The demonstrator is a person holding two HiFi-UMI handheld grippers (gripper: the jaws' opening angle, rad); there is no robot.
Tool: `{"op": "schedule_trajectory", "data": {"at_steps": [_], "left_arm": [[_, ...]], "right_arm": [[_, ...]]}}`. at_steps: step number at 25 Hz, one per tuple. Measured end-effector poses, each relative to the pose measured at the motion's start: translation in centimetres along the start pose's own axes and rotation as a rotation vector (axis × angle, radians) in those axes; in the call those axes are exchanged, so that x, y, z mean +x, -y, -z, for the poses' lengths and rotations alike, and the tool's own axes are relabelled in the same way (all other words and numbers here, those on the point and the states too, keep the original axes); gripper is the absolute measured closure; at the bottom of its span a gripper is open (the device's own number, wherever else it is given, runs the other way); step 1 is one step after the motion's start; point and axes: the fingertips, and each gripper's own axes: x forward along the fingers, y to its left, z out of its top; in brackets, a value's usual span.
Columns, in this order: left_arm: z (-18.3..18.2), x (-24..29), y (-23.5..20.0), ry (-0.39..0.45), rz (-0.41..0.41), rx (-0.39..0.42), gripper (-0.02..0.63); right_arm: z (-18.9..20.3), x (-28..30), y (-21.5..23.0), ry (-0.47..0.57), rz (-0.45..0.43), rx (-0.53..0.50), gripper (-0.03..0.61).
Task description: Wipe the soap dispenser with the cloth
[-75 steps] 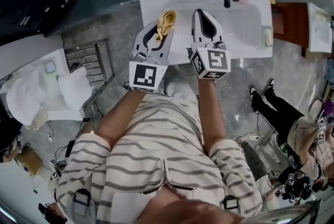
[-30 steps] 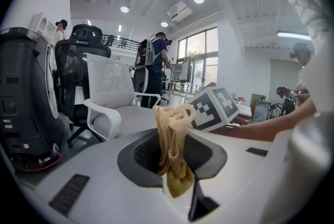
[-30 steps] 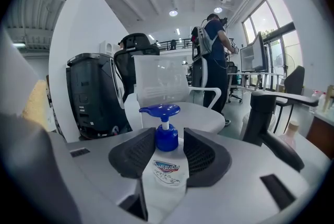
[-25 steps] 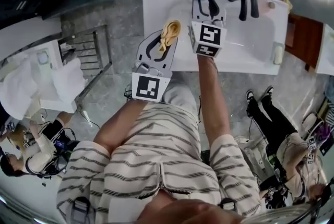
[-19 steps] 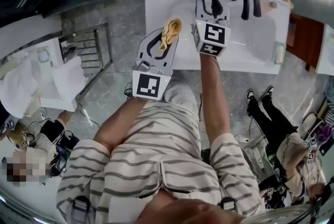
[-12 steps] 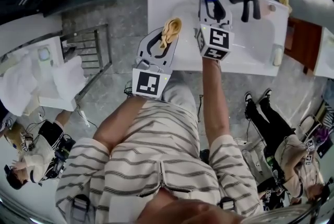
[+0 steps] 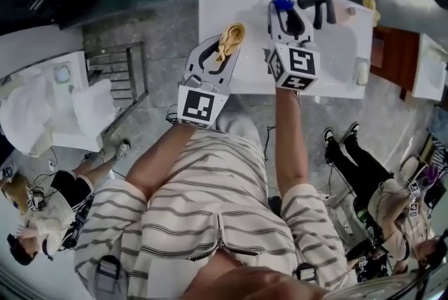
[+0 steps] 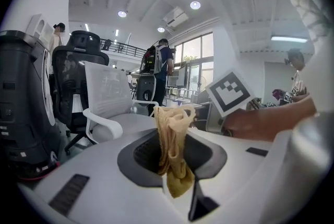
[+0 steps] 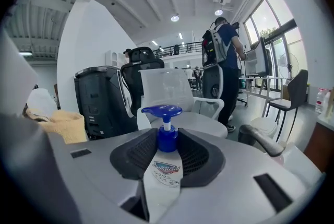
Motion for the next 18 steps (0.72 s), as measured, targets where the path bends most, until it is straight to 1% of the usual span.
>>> {"op": "schedule_trajectory", "data": {"at_steps": [6,10,14,18], "left_arm": [[-1.6,-0.6,0.3,0.013,0.042,-0.01,0.52],[-3.2,-1.1,0.5,0.024,0.07,0.002,0.52],[-4.6,-1.4,1.5,0.035,0.13,0.02,0.52],[-4.8,-1.9,1.9,0.029,0.16,0.032,0.52]], "right_arm": [[-3.4,-2.2,-1.5,0.012,-0.048,0.001,0.453],[-5.3,-3.7,-2.6,0.016,-0.085,0.01,0.453],[-7.0,-5.2,-3.4,0.003,-0.122,0.007,0.453],[-8.0,-6.6,-3.8,0.007,-0.136,0.005,0.453]]}}
